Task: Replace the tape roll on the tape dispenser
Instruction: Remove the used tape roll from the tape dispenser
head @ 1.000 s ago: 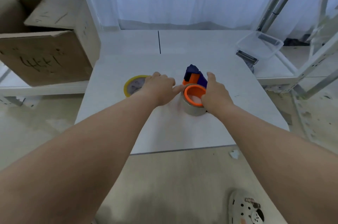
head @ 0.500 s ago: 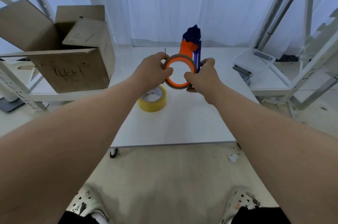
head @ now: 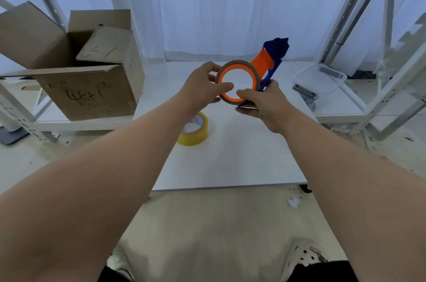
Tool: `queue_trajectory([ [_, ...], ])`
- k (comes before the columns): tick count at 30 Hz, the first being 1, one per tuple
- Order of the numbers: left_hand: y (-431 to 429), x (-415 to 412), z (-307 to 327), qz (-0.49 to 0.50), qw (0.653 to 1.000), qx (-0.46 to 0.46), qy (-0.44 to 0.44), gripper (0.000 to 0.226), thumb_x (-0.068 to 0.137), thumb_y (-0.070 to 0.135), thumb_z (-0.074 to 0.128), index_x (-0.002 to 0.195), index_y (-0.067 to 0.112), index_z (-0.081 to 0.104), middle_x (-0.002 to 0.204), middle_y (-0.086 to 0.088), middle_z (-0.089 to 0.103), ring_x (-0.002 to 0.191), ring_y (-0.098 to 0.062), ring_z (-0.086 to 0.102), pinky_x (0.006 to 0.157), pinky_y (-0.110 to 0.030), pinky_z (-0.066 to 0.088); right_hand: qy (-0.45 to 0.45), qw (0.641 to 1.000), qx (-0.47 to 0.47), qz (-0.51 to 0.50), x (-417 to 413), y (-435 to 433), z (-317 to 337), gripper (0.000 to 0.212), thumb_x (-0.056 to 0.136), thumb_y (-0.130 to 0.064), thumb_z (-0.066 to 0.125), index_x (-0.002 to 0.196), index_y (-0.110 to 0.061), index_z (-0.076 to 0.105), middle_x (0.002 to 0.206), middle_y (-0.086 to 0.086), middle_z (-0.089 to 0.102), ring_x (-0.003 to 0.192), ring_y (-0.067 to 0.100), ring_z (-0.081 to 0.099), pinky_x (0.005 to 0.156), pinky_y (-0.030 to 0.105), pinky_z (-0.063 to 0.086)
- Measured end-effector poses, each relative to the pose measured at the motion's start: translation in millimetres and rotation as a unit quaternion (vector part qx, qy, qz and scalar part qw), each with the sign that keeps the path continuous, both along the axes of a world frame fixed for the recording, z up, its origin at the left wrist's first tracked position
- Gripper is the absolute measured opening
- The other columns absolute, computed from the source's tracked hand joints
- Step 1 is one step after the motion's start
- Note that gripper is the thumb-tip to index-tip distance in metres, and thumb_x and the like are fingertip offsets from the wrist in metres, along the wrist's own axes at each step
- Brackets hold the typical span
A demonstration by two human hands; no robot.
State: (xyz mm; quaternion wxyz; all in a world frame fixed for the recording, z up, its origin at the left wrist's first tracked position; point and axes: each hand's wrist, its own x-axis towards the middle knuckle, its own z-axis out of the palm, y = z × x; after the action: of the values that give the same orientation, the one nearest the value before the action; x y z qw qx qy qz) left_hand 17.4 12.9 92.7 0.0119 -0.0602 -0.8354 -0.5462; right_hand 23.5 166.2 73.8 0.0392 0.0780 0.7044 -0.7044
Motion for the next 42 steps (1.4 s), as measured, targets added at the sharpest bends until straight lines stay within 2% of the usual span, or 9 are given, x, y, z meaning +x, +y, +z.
queue_trajectory([
  [4, -3.1, 4.0, -1.1, -0.011, 0.999, 0.009, -0.049, 0.037, 0.087, 0.015, 0.062, 0.121, 0.015, 0.046, 0.11, -0.011, 0.059, 0.094, -0.025, 0.066, 0.076, -0.031, 0.059, 0.003, 0.999, 0.017, 0.032, 0.0, 2.0, -2.1, 0.073, 0.084, -0.026, 0.07, 0.139, -0.015, 0.024, 0.118, 0.008, 0.059, 0.095, 0.021, 0.067, 0.077, 0.031, 0.056],
  [8, -9.5, 2.0, -1.9, 0.019, 0.999, -0.016, 0.043, 0.035, 0.087, 0.012, 0.06, 0.12, 0.018, 0.048, 0.116, -0.007, 0.059, 0.094, -0.023, 0.065, 0.071, -0.027, 0.059, 0.07, 0.995, 0.066, 0.007, 1.1, -6.4, 0.7, 0.071, 0.084, -0.03, 0.069, 0.139, -0.015, 0.027, 0.131, 0.003, 0.051, 0.118, 0.022, 0.057, 0.097, 0.036, 0.049],
  [12, -21.3, 0.8, 4.1, 0.07, 0.99, -0.022, 0.123, 0.036, 0.087, 0.007, 0.053, 0.121, 0.019, 0.05, 0.11, -0.003, 0.06, 0.091, -0.022, 0.064, 0.076, -0.034, 0.059, 0.181, 0.981, 0.065, -0.017, 2.8, -12.8, 15.5, 0.055, 0.083, -0.024, 0.071, 0.128, -0.02, 0.039, 0.108, -0.003, 0.056, 0.091, 0.008, 0.06, 0.075, 0.013, 0.054],
  [16, -34.8, 3.3, -2.7, 0.081, 0.983, -0.13, 0.101, 0.043, 0.082, -0.001, 0.052, 0.122, 0.017, 0.052, 0.1, -0.002, 0.056, 0.09, -0.028, 0.062, 0.08, -0.045, 0.056, 0.102, 0.977, 0.172, 0.077, 12.0, -3.6, -1.8, 0.064, 0.08, -0.03, 0.074, 0.133, -0.017, 0.041, 0.099, 0.004, 0.056, 0.089, 0.016, 0.059, 0.075, 0.022, 0.054],
  [20, -26.3, 6.9, -8.3, 0.08, 0.985, -0.139, 0.069, 0.044, 0.086, -0.001, 0.05, 0.127, 0.016, 0.048, 0.103, -0.003, 0.054, 0.092, -0.028, 0.061, 0.083, -0.042, 0.056, 0.064, 0.983, 0.163, 0.053, 13.4, -4.9, -5.6, 0.064, 0.08, -0.031, 0.073, 0.133, -0.011, 0.041, 0.11, 0.005, 0.053, 0.099, 0.023, 0.058, 0.071, 0.023, 0.053],
  [24, -26.1, 6.8, -13.0, 0.029, 0.99, -0.136, 0.024, 0.045, 0.089, 0.008, 0.057, 0.13, 0.017, 0.044, 0.116, -0.008, 0.056, 0.093, -0.024, 0.062, 0.079, -0.034, 0.056, 0.042, 0.989, 0.142, 0.025, 10.7, 1.6, -2.2, 0.056, 0.081, -0.029, 0.073, 0.125, -0.009, 0.045, 0.11, 0.006, 0.058, 0.102, 0.025, 0.062, 0.091, 0.037, 0.054],
  [27, -22.6, 8.3, -15.5, 0.019, 0.983, -0.176, 0.052, 0.051, 0.088, 0.012, 0.06, 0.135, 0.017, 0.039, 0.128, -0.009, 0.052, 0.107, -0.023, 0.057, 0.085, -0.028, 0.048, 0.021, 0.989, 0.138, 0.038, 10.5, 2.7, -2.3, 0.057, 0.081, -0.024, 0.073, 0.127, -0.01, 0.041, 0.115, 0.01, 0.059, 0.091, 0.02, 0.065, 0.082, 0.032, 0.056],
  [35, -16.8, 13.1, -16.2, -0.063, 0.907, -0.4, 0.112, 0.121, 0.057, 0.059, 0.079, 0.148, 0.032, 0.003, 0.153, -0.006, 0.017, 0.136, -0.031, 0.028, 0.101, -0.046, 0.04, 0.004, 0.988, 0.143, 0.058, 12.2, 2.2, -7.6, 0.049, 0.081, -0.02, 0.071, 0.117, -0.017, 0.039, 0.112, 0.008, 0.06, 0.084, 0.018, 0.065, 0.07, 0.024, 0.053],
  [42, -8.2, 10.9, -20.7, -0.044, 0.91, -0.399, 0.102, 0.103, 0.06, 0.047, 0.082, 0.141, 0.017, 0.025, 0.141, -0.009, 0.035, 0.124, -0.028, 0.042, 0.093, -0.036, 0.045, -0.042, 0.991, 0.092, 0.092, 16.6, -2.5, -6.0, 0.059, 0.083, -0.046, 0.065, 0.129, -0.024, 0.035, 0.105, 0.009, 0.066, 0.087, 0.023, 0.068, 0.068, 0.031, 0.055],
])
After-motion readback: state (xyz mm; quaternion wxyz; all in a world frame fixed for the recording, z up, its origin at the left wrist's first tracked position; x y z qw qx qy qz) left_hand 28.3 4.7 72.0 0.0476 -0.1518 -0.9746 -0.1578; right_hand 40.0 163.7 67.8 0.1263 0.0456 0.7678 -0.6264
